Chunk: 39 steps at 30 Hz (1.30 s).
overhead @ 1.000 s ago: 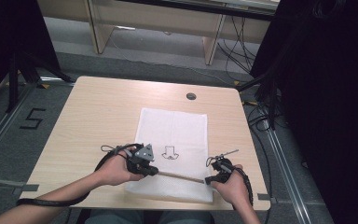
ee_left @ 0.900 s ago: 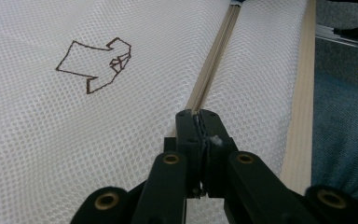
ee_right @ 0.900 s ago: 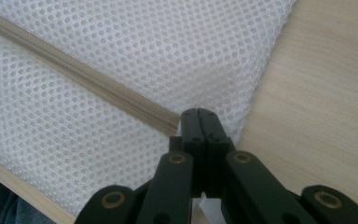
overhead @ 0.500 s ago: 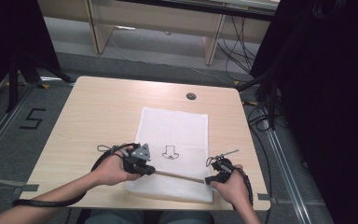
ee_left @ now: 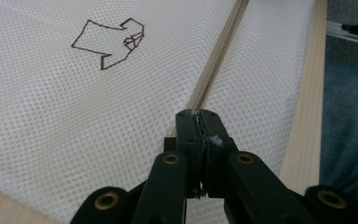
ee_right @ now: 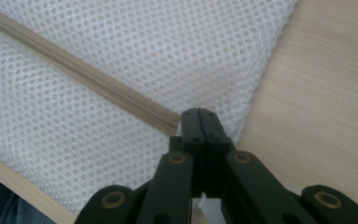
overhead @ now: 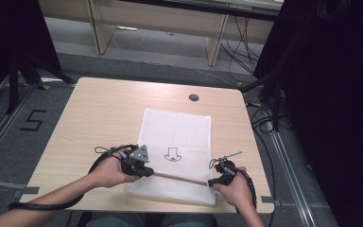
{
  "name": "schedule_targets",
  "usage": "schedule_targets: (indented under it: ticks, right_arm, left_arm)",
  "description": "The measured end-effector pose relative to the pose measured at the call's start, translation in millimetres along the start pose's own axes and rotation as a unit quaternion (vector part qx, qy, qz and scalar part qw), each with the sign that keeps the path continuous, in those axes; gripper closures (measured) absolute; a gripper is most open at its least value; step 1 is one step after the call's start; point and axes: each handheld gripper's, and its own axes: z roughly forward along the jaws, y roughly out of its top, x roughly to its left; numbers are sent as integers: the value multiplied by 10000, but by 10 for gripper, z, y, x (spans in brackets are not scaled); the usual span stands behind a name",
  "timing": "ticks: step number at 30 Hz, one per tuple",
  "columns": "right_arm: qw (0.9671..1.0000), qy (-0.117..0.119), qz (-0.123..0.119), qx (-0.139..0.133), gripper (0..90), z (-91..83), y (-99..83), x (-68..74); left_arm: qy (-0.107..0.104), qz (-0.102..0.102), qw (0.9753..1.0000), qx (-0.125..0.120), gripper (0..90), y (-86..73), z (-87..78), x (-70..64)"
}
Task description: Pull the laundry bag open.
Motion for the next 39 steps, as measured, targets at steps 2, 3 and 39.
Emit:
schedule_targets:
  ticks: [2,3,39]
  right_arm:
    - [10000,3,2,8,900,-1,1,-1]
    - [9998,-53,-196,-12,900,-2,7,-35]
    - [9997,-45,-252,-16,900,-1,19,-26]
  left_arm:
    - [11,23,10000,17,877,-19,-25,24]
    - [15,-44,10000,-11,877,-34,-26,25]
    - [193,-409,9990,27,876,-325,-151,159]
